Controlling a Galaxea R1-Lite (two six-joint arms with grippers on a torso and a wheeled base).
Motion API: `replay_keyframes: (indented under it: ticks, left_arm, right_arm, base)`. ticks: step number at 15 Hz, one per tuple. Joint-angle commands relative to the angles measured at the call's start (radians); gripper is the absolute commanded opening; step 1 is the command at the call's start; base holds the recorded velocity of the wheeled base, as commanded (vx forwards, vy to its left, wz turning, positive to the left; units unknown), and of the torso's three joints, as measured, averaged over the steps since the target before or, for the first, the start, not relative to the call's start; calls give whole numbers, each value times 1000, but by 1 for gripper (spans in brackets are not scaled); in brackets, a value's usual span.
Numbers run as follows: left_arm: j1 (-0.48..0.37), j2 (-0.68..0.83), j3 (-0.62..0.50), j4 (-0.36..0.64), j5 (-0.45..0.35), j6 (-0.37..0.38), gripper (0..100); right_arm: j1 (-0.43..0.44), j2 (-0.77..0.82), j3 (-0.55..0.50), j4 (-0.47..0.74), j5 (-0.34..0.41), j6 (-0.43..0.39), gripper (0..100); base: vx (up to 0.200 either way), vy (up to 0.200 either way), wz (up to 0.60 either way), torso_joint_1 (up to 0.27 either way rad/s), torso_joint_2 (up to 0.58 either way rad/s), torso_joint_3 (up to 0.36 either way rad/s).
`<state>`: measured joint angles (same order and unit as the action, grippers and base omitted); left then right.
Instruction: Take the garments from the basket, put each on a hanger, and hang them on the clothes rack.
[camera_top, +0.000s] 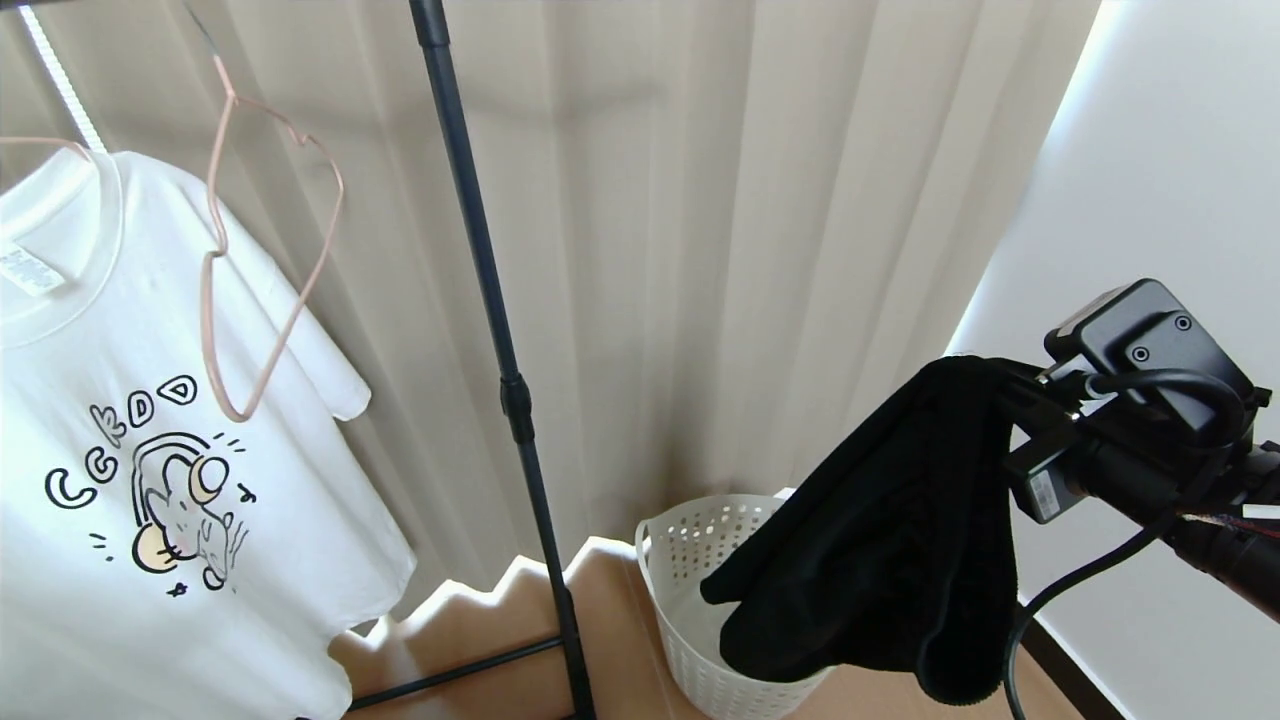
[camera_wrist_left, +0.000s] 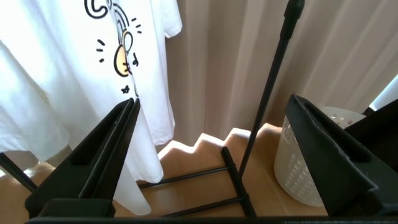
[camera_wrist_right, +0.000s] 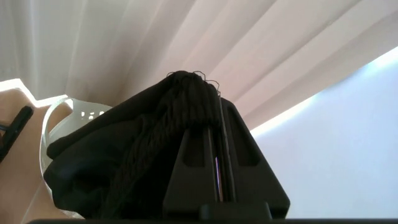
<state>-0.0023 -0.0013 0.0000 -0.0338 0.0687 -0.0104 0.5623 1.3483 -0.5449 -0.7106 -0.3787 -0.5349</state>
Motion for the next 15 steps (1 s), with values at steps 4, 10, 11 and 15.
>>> replay_keyframes:
  ticks: [4,10,11,15]
  left_arm:
    - [1,1,0,-1,0,0,100]
    - [1,1,0,-1,0,0,100]
    - [-1,1,0,-1,0,0,100]
    - [1,1,0,-1,0,0,100]
  right_arm:
    - [1,-1,3,0,-2,0,0]
    - [1,0,6,2,-2,0,0]
    - [1,0,6,2,-2,0,0]
    - [1,0,6,5,-2,0,0]
  base:
    - [0,0,0,183,-500,-261]
    - [0,0,0,216,-538,-318]
    - [0,0,0,242,-574,-334]
    - [0,0,0,261,-589,-338]
